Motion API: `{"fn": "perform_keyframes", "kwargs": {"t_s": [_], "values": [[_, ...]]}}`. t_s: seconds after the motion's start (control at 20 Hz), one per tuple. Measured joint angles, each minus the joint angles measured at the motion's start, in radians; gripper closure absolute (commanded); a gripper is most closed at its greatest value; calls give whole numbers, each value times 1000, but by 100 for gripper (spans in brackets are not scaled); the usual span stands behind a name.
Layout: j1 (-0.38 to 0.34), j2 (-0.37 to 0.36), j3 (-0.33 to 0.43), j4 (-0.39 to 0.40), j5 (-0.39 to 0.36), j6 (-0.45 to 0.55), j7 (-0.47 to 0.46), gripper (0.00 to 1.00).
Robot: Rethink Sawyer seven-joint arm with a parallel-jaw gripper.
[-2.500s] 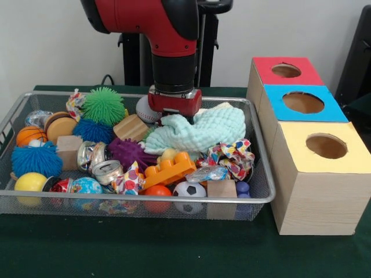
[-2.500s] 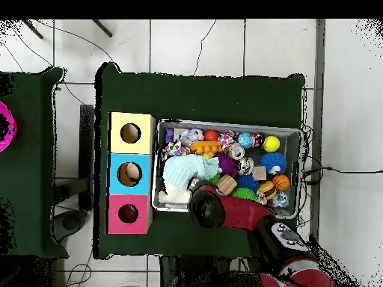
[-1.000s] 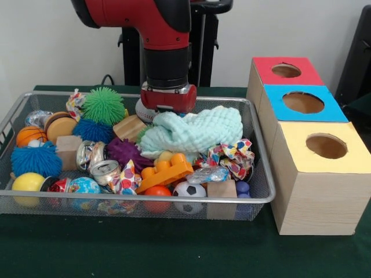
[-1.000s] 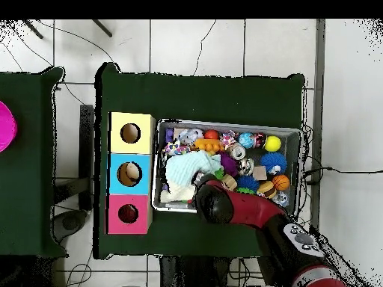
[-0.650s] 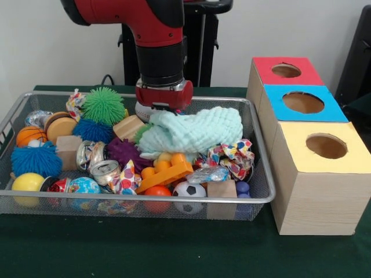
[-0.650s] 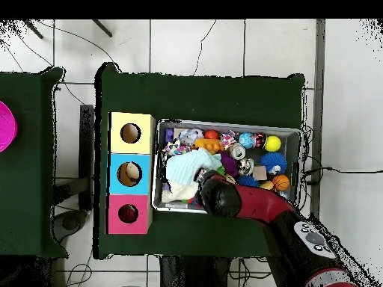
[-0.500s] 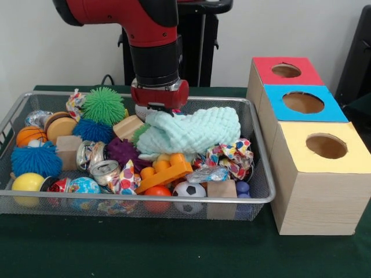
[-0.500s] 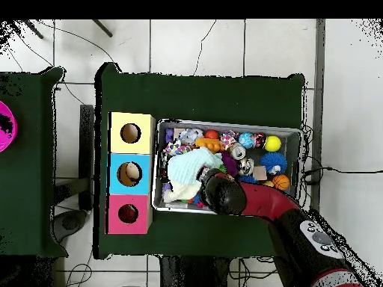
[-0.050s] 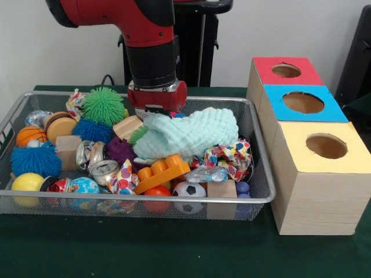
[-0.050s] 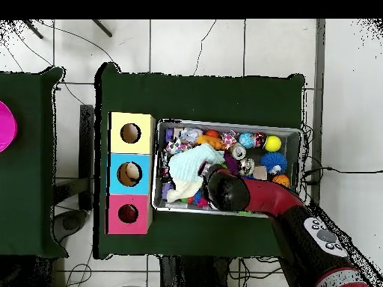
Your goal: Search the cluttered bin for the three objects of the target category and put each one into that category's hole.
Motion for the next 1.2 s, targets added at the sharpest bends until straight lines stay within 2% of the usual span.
{"fn": "perform_keyframes", "kwargs": {"t_s": [0.25,0.3,0.4,0.45,0.85,1.0,1.2], "values": [[-3,-46,21,10,1,29,0,100],[-9,-93,35,28,6,45,0,100],[-13,-125,40,41,11,52,0,100],[-17,-170,46,58,18,56,0,100],[-36,-356,72,143,56,56,0,100],[-49,-410,84,179,72,56,0,100],[-51,-435,86,199,72,56,0,100]]}}
